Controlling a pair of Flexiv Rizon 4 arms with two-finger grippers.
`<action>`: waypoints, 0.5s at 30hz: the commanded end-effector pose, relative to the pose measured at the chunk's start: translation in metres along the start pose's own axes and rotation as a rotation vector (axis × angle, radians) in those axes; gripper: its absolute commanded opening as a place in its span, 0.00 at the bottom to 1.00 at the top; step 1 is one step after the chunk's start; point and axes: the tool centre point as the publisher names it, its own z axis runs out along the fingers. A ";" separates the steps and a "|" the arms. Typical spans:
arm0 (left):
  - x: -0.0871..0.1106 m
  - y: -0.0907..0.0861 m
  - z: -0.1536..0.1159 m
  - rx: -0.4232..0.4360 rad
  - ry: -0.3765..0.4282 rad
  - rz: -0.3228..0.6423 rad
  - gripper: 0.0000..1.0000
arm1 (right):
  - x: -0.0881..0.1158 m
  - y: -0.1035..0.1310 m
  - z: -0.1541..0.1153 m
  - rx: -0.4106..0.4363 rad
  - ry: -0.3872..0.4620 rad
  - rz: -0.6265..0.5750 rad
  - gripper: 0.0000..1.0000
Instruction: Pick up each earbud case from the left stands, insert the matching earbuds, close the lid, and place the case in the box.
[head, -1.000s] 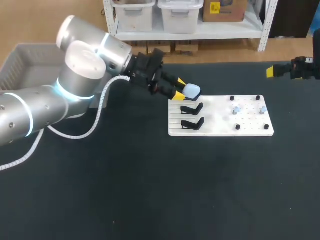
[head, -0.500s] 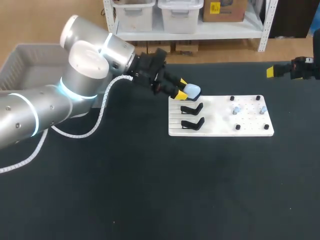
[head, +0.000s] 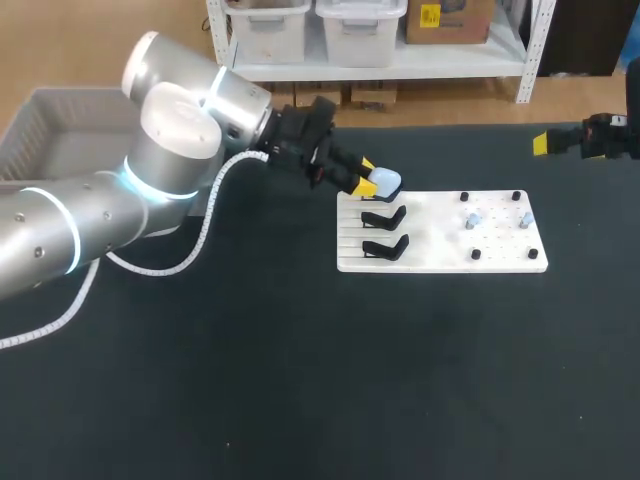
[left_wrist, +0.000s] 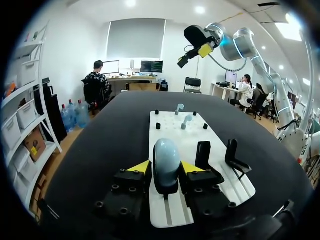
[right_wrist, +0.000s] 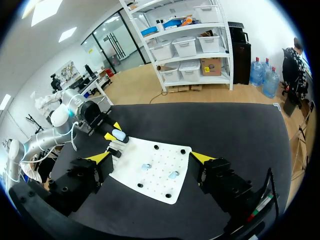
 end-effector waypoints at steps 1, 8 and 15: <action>-0.002 -0.005 0.001 -0.007 -0.002 0.006 0.38 | 0.000 0.000 0.000 -0.001 0.000 0.000 1.00; -0.002 -0.009 0.002 -0.009 -0.004 0.011 0.40 | 0.000 0.000 0.000 -0.001 0.000 0.000 1.00; 0.000 -0.014 0.004 -0.017 -0.008 0.005 0.38 | 0.000 0.000 0.000 -0.001 0.000 0.000 1.00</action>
